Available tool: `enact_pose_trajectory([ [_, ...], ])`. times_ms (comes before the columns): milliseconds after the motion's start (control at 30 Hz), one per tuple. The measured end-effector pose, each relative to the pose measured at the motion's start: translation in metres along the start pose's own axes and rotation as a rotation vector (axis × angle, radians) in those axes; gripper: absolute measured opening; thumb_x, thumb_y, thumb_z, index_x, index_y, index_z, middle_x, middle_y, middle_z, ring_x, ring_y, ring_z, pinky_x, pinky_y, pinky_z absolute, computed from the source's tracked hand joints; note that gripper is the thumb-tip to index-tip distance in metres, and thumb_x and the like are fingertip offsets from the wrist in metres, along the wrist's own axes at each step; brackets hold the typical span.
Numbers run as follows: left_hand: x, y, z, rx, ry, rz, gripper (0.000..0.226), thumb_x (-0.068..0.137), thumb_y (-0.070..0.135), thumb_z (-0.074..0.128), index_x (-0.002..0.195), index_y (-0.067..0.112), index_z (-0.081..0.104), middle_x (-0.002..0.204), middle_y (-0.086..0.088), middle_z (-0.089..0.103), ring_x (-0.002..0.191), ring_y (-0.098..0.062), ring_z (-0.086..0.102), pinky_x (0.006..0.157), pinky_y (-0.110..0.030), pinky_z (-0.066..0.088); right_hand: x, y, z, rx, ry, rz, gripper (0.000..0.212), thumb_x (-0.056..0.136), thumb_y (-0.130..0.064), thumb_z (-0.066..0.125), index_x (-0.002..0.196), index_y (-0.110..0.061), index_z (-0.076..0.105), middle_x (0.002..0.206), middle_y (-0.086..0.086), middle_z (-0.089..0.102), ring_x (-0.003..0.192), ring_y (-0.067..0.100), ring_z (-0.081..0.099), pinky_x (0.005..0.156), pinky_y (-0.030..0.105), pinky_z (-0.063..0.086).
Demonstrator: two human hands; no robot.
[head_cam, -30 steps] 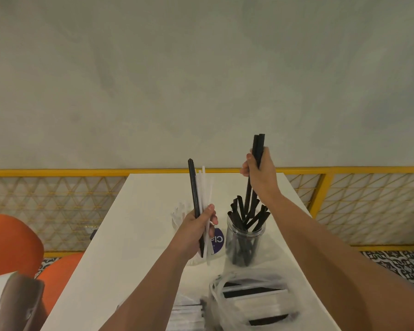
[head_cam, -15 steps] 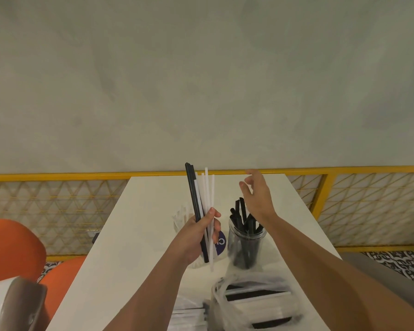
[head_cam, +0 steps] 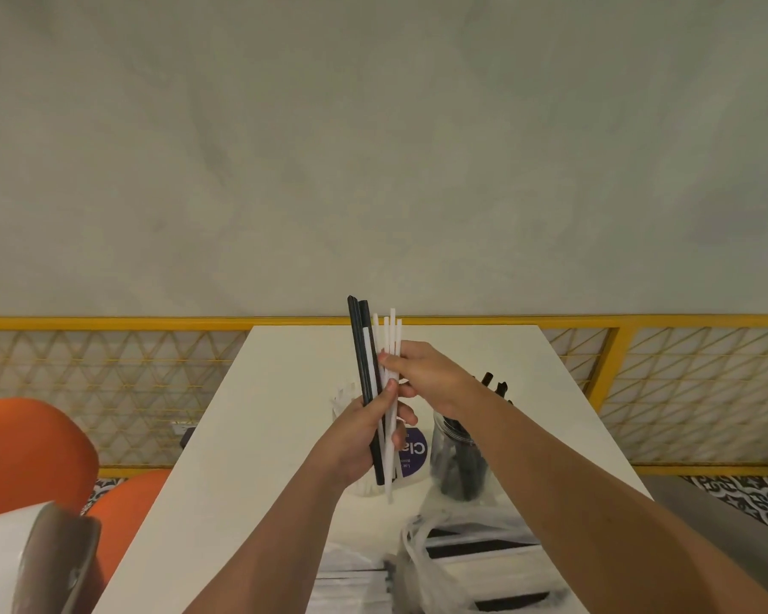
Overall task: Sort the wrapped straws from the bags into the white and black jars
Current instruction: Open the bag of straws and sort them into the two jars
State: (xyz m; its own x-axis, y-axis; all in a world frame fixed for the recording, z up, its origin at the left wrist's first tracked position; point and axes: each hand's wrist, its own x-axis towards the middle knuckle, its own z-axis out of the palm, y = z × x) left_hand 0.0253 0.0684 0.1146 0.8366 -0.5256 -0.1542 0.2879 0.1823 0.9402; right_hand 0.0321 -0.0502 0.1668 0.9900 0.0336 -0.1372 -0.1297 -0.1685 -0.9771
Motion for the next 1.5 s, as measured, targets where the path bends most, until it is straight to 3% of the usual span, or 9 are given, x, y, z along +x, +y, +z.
enact_pose_trajectory([
  [200,0.000,0.002,-0.009,-0.071,0.088,0.008,0.023,0.098,0.029,0.043,0.104,0.019,0.063,0.081,-0.014,0.072,0.060,-0.022,0.064,0.061,-0.030,0.054,0.011,-0.002,0.014,0.038,0.116,-0.007,0.013,0.098,-0.016,0.041,0.093,-0.011,0.052,0.076,0.005,0.064,0.073,0.019,0.061,0.085,0.039,0.051],
  [400,0.004,0.001,-0.036,-0.049,0.258,-0.020,0.028,0.098,0.028,0.045,0.102,0.008,0.064,0.099,-0.017,0.069,0.086,-0.029,0.068,0.077,-0.040,0.057,0.022,-0.011,0.016,0.278,0.288,-0.157,0.016,0.101,-0.014,0.032,0.105,-0.005,0.045,0.074,0.010,0.059,0.066,0.020,0.065,0.071,0.031,0.055],
  [667,0.001,-0.001,-0.058,-0.003,0.436,-0.016,0.030,0.096,0.032,0.049,0.089,0.006,0.062,0.066,-0.005,0.056,0.059,-0.019,0.056,0.059,-0.029,0.048,0.045,0.009,0.025,0.258,0.544,-0.354,0.017,0.102,-0.017,0.028,0.100,-0.008,0.043,0.082,0.009,0.064,0.089,0.020,0.064,0.082,0.015,0.045],
  [800,0.000,-0.006,-0.056,0.039,0.388,-0.013,0.034,0.095,0.038,0.048,0.086,0.007,0.058,0.050,0.002,0.030,0.044,-0.012,0.030,0.049,-0.025,0.033,0.046,0.033,0.035,0.061,0.483,-0.313,0.026,0.102,-0.018,0.029,0.106,-0.001,0.048,0.094,0.003,0.062,0.088,0.006,0.055,0.076,0.010,0.035],
  [900,-0.002,-0.004,-0.051,0.013,0.296,-0.015,0.037,0.095,0.042,0.045,0.082,0.009,0.054,0.052,0.002,0.022,0.043,-0.010,0.023,0.044,-0.021,0.026,0.044,0.044,0.038,-0.039,0.399,-0.251,0.028,0.101,-0.018,0.030,0.112,0.000,0.049,0.102,-0.003,0.056,0.099,0.005,0.049,0.085,0.013,0.034],
  [1067,-0.004,-0.001,-0.047,0.021,0.201,-0.040,0.041,0.094,0.046,0.042,0.071,0.013,0.048,0.053,0.001,0.021,0.046,-0.011,0.020,0.046,-0.021,0.024,0.049,0.055,0.036,-0.220,0.303,-0.145,0.029,0.101,-0.021,0.033,0.113,-0.001,0.049,0.107,0.010,0.059,0.096,0.019,0.053,0.081,0.030,0.042],
  [1200,-0.005,0.002,-0.041,0.034,0.142,-0.046,0.043,0.093,0.048,0.041,0.068,0.014,0.045,0.051,0.003,0.023,0.045,-0.011,0.021,0.047,-0.021,0.024,0.049,0.055,0.032,-0.336,0.287,-0.132,0.028,0.098,-0.018,0.041,0.124,-0.008,0.046,0.117,0.007,0.052,0.110,0.020,0.050,0.088,0.022,0.036],
  [1333,-0.005,0.004,-0.036,0.049,0.095,-0.055,0.040,0.090,0.050,0.044,0.068,0.016,0.042,0.051,0.003,0.023,0.044,-0.010,0.021,0.046,-0.021,0.024,0.043,0.035,0.029,-0.289,0.405,-0.302,0.032,0.095,-0.014,0.048,0.127,-0.009,0.048,0.125,0.007,0.051,0.115,0.016,0.048,0.096,0.021,0.036],
  [1500,-0.007,0.005,-0.029,0.066,0.026,-0.086,0.038,0.093,0.047,0.043,0.069,0.018,0.039,0.052,0.003,0.024,0.042,-0.009,0.023,0.043,-0.019,0.026,0.033,-0.009,0.024,-0.026,0.210,-0.301,0.016,0.094,-0.024,0.052,0.103,-0.016,0.061,0.097,0.001,0.062,0.088,0.008,0.054,0.072,0.010,0.041],
])
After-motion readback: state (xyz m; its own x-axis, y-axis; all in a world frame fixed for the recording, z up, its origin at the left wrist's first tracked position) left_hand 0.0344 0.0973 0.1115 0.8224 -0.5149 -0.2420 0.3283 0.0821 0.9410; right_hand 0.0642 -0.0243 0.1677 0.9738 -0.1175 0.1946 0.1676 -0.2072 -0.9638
